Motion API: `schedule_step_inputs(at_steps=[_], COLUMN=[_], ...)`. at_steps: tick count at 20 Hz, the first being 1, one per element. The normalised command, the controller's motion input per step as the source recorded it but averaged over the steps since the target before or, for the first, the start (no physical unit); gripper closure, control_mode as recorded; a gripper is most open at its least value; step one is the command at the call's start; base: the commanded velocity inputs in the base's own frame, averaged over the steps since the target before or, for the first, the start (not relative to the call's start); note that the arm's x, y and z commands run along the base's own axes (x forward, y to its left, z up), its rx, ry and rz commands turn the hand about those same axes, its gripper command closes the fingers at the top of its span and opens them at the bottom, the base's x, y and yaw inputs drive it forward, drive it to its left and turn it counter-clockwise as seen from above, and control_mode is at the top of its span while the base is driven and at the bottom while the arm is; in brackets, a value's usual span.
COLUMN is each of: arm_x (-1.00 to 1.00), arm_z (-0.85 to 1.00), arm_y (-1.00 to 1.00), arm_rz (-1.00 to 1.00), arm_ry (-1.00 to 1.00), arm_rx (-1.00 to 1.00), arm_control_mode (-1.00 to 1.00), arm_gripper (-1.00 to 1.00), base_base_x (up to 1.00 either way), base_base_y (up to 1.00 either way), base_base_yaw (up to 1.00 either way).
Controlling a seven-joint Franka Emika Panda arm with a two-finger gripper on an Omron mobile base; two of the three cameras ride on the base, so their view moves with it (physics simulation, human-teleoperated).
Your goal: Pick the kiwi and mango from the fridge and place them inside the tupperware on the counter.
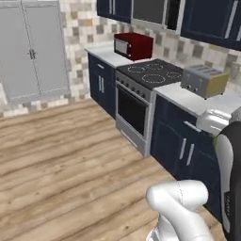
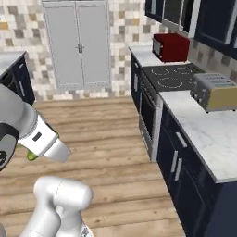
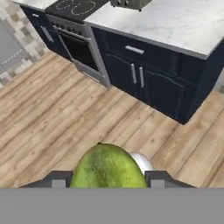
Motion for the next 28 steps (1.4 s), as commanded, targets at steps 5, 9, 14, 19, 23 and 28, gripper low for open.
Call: schedule_step_inputs(at_steps=[5, 9, 14, 19, 23, 28], arm_x=[0.0, 0.0, 0.0, 0.0, 0.0, 0.0], arm_z=[0.0, 0.0, 0.0, 0.0, 0.0, 0.0], arm_y=[0.0, 0.0, 0.0, 0.0, 0.0, 0.0], arm_rz=[0.0, 0.0, 0.0, 0.0, 0.0, 0.0], arm_ry=[0.0, 0.0, 0.0, 0.0, 0.0, 0.0], arm_rx=[0.0, 0.0, 0.0, 0.0, 0.0, 0.0], arm_control_mode=[1.0, 1.0, 1.0, 1.0, 1.0, 1.0], arm_gripper=[1.0, 1.0, 1.0, 1.0, 1.0, 1.0], base_base_x=[0.05, 0.03, 0.05, 0.03, -0.03, -0.16], base_base_y=[0.0, 0.01, 0.02, 0.1, 0.3, 0.52], base_base_yaw=[-1.0, -1.0, -1.0, -1.0, -0.88, -0.6])
